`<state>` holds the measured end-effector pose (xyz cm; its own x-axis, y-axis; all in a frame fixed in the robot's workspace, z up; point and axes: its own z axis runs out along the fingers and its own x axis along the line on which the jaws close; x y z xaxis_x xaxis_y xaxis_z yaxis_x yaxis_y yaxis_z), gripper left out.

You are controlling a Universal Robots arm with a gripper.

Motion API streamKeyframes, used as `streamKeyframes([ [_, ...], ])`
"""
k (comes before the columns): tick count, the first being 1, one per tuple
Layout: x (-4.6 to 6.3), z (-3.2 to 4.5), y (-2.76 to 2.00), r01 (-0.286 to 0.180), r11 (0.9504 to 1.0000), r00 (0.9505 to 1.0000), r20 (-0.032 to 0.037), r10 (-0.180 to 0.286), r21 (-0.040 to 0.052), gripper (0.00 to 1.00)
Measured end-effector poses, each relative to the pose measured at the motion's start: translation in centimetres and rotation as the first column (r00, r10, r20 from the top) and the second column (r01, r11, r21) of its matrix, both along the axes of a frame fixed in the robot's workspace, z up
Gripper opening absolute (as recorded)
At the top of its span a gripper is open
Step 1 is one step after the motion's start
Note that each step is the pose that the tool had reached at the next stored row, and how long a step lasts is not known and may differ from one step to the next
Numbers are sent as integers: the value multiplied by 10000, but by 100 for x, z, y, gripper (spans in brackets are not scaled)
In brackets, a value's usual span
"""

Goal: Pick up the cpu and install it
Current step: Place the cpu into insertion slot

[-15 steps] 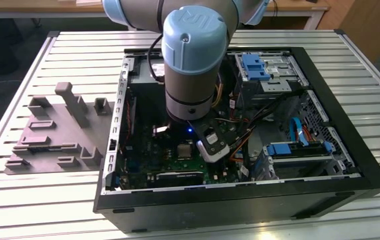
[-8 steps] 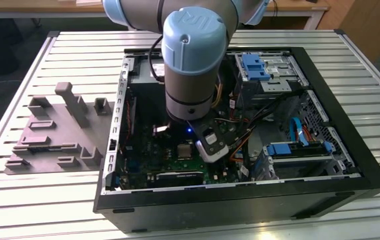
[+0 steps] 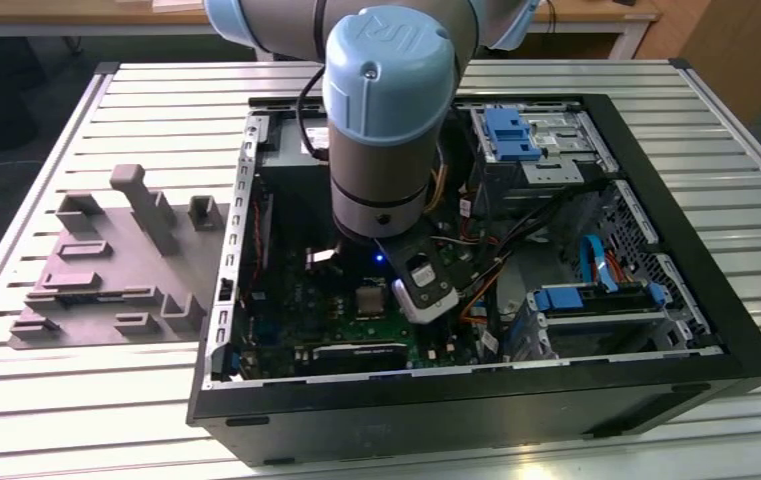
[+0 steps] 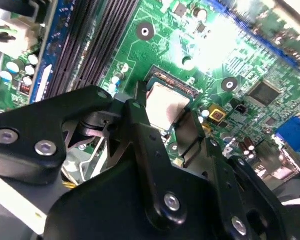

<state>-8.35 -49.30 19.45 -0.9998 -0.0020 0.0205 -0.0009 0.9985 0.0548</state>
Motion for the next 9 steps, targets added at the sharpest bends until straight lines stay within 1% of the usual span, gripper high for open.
streamKeyframes([
  [3,-1,1,-12,0,10000,10000,0,0,5,47],
  [7,-1,-12,-16,-13,9999,10000,0,13,121,47],
  [9,-1,-14,-17,-17,9999,10000,1,17,129,47],
])
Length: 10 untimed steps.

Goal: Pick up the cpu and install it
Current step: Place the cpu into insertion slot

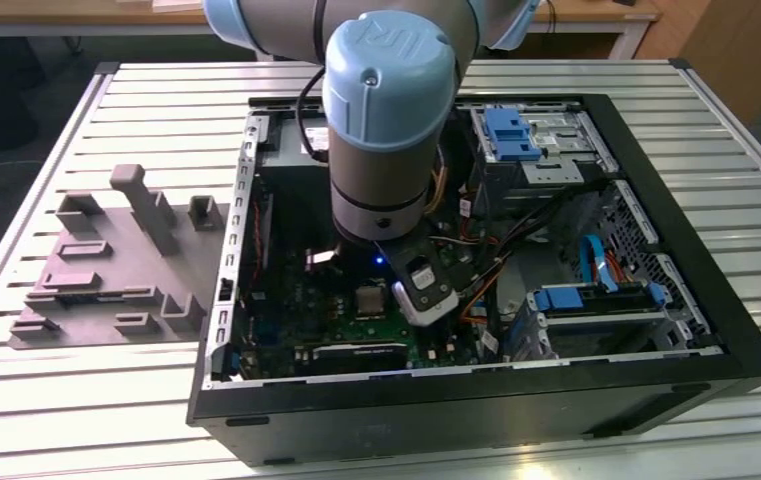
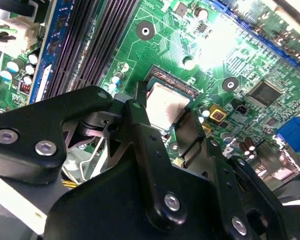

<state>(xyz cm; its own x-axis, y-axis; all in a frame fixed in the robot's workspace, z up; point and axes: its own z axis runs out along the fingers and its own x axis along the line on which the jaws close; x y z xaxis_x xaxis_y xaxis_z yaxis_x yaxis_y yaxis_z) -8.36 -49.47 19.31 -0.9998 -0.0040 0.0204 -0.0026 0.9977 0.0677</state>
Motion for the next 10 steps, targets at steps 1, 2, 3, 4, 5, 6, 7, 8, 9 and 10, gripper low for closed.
streamKeyframes([
  [1,-1,-1,-4,-1,10000,10000,1,1,1,47],
  [2,-2,-3,-7,-2,10000,10000,1,2,3,47],
  [3,-3,-3,-10,-5,10000,10000,1,5,2,47],
  [4,-3,-4,-14,-22,10000,10000,1,22,1,47],
  [5,-3,-7,-14,-37,10000,10000,1,37,3,47],
  [6,-5,-10,-15,-54,10000,10000,1,54,4,47],
  [7,-6,-14,-15,-68,10000,10000,-1,68,2,47],
  [8,-7,-19,-15,-71,10000,10000,-7,71,2,47],
  [9,-7,-25,-15,-70,10000,10000,-17,70,2,47],
  [10,-8,-31,-15,-69,10000,10000,-28,69,2,47],
])
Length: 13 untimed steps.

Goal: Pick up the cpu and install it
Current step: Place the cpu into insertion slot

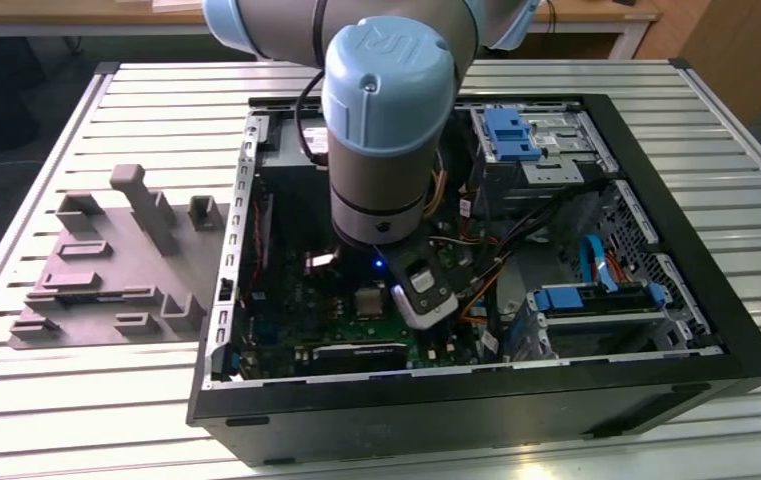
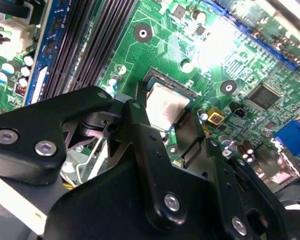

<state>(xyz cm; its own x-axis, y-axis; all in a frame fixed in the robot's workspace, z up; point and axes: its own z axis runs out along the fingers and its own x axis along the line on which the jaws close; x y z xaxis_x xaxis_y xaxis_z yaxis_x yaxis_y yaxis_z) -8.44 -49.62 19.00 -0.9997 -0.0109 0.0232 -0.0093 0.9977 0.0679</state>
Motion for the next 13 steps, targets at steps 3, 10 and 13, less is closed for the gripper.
streamKeyframes([
  [3,0,-20,-1,-1,10000,10000,-30,1,-9,47],
  [10,1,-47,1,-1,10000,10000,-42,1,-3,47],
  [13,0,-47,1,0,10000,10000,-42,0,-3,47],
])
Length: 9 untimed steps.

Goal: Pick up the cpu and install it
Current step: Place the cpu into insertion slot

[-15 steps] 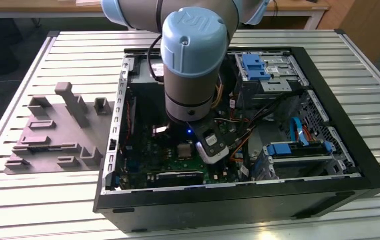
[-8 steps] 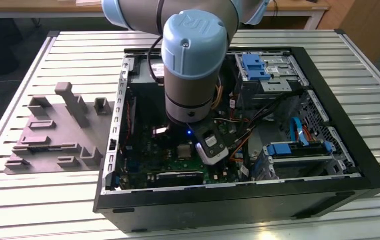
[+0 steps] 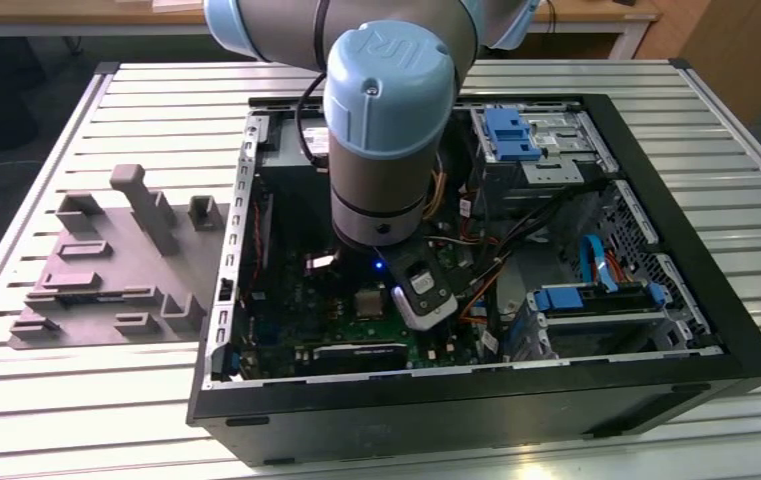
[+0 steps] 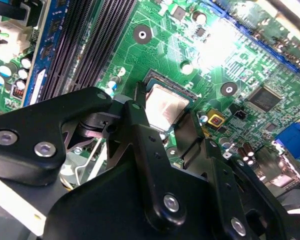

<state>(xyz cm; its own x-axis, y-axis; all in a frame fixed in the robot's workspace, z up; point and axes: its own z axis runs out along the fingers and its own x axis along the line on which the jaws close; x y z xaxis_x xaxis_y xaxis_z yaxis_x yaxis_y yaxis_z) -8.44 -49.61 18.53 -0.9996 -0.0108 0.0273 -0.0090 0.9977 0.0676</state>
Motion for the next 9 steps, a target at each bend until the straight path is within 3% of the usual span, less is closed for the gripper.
streamKeyframes([
  [8,-2,-2,1,5,10000,10000,0,-5,4,48],
  [9,-1,-2,1,4,10000,10000,2,-4,4,54],
])
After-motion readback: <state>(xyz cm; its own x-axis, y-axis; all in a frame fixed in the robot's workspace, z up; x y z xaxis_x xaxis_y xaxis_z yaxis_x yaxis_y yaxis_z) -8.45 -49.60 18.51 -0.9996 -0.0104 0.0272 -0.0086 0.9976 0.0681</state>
